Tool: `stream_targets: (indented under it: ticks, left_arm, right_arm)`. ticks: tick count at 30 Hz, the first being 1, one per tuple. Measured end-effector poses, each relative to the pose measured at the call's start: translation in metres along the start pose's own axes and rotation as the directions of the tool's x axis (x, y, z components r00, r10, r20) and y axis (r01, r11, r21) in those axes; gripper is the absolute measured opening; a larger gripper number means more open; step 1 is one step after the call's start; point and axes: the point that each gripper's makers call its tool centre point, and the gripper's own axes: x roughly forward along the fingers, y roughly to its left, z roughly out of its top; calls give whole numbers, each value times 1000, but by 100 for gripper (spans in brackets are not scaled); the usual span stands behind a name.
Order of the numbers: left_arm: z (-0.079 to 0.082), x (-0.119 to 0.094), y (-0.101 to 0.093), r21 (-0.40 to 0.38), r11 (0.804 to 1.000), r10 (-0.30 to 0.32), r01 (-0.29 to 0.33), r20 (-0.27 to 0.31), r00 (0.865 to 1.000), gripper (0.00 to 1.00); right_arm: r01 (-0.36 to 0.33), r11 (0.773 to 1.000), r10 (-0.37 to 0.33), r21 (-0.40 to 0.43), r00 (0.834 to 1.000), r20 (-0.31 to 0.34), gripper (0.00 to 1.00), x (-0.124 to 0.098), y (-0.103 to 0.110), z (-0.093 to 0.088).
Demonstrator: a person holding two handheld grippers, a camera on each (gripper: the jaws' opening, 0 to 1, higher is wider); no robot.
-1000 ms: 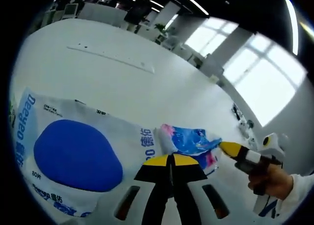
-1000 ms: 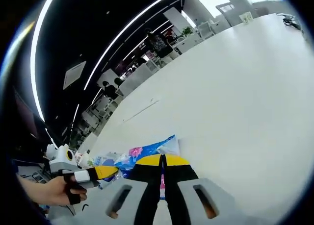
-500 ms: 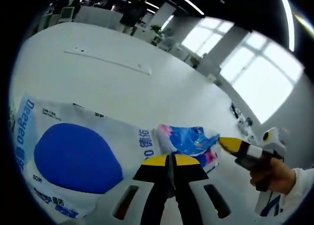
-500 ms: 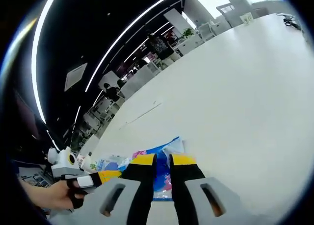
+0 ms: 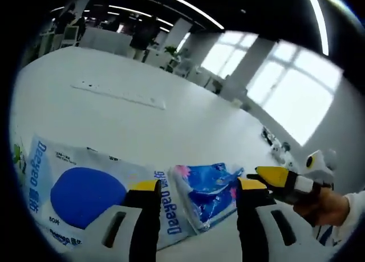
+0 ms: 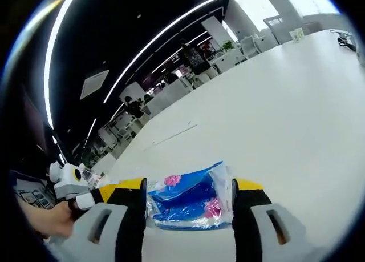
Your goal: Arrange the tabletop items into an orderly group along one side of the table until the central work area is clear of visible clutter.
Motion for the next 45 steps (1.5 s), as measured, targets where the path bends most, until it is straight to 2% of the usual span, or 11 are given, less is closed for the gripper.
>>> stream_targets:
  ticks: [5,8,13,17,19,27,34,37,39,41,45]
  left_arm:
    - [4,-10,-4,50,999,10,-10,3,1000,81]
    - [5,-20,-1,5,1000,12,-12,8,1000,87]
    - [12,-39,4,50,998,46,-47,23,999,92]
    - [13,-50,12,69,995,75,-76,14,997,92]
    - [13,-58,18,47,994,93,-94,9,996,92]
    - [18,-89,30,67,991,117,-117,14,993,91]
    - [11,-139,40,46,986,159,-160,30,987,90]
    - [1,-162,48,60,983,172,-172,3,985,89]
    - [-4,-175,54,30,983,179,-179,-8,984,89]
    - [-5,-186,56,1,983,183,-183,-6,983,90]
    - [-3,-210,58,19,982,188,-188,10,982,90]
  right_arm:
    - [4,999,-3,-49,1000,8,77,-8,4,0]
    - [-19,998,19,-54,1000,6,81,-11,12,0]
    - [-43,995,42,-89,999,-13,85,-15,25,-6]
    - [-47,994,46,-95,999,-6,86,-21,32,-3]
    - [-44,995,44,-95,999,5,86,-22,30,-1]
    - [-26,993,26,-117,1000,-3,86,-34,39,-7]
    - [-36,990,31,-133,999,-42,86,-42,53,-24]
    - [-32,992,27,-123,999,-44,86,-51,65,-34]
    - [-32,992,26,-122,999,-46,86,-55,70,-38]
    - [-32,991,25,-131,998,-54,86,-56,72,-42]
    - [-21,991,14,-130,998,-58,86,-66,80,-52]
